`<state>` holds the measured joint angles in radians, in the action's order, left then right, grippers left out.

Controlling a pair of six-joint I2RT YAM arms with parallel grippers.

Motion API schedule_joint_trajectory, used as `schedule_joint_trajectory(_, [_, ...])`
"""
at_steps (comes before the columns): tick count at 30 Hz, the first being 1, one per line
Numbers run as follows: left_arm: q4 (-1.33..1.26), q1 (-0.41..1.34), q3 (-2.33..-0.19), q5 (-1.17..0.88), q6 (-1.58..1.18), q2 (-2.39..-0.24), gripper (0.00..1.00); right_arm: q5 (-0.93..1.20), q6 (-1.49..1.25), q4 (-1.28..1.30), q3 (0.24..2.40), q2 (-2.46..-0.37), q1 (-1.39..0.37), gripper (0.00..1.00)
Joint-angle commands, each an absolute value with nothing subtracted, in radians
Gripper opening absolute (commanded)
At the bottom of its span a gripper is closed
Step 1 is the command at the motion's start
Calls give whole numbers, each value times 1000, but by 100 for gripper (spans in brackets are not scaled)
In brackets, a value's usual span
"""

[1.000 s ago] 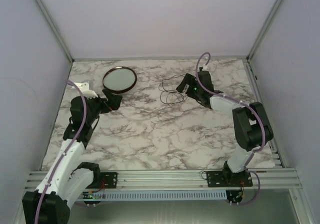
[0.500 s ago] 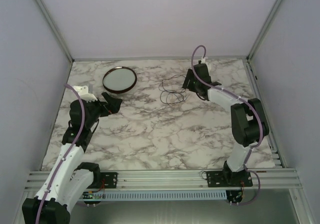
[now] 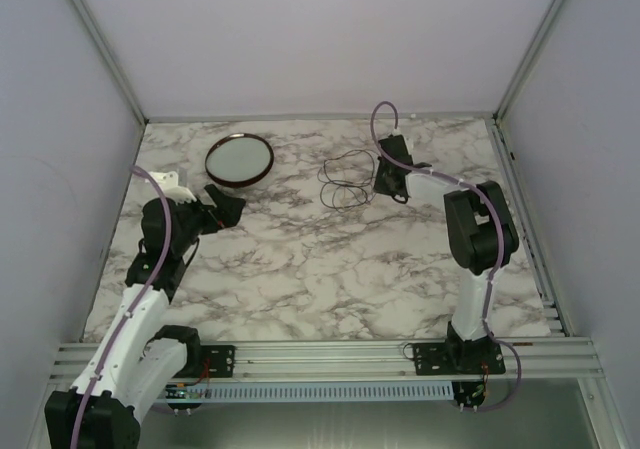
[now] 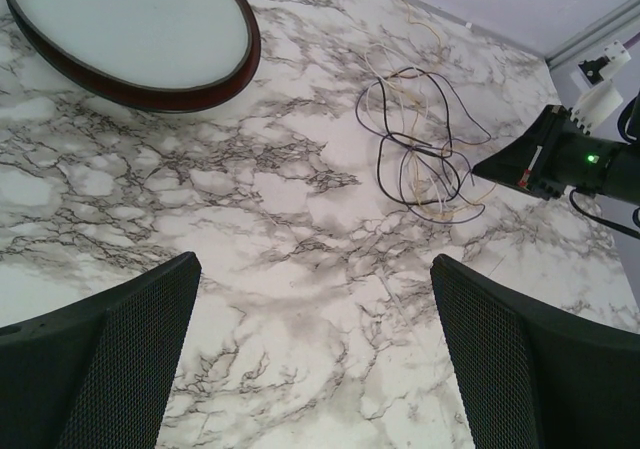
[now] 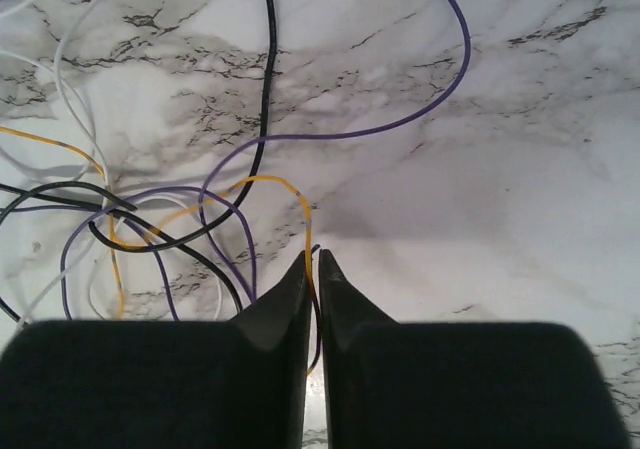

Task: Zip-tie the wires
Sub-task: Untie the cable at the center of the board.

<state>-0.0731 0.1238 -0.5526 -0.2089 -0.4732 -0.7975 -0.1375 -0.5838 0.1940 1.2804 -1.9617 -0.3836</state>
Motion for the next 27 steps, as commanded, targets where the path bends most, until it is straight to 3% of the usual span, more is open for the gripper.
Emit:
schedule_joint_trajectory(1, [-83, 126, -585, -224, -488, -819, 100, -177, -560, 233, 1332, -1891, -385, 0])
schedule_joint_trajectory(10, [-120, 126, -820, -333, -485, -954, 100, -343, -446, 383, 1453, -1681, -412, 0])
schedule_joint_trajectory(19, [-363, 127, -1115, -545, -535, -1154, 100, -196, -291, 342, 1515, -1476, -440, 0])
schedule_joint_trajectory(23, [-597, 147, -1172, -609, -855, -1254, 100, -59, -208, 181, 1376, -1307, -441, 0])
schedule_joint_trajectory(27, [-673, 259, -1139, -494, -955, -1263, 100, 53, -161, -77, 1127, -1149, -442, 0])
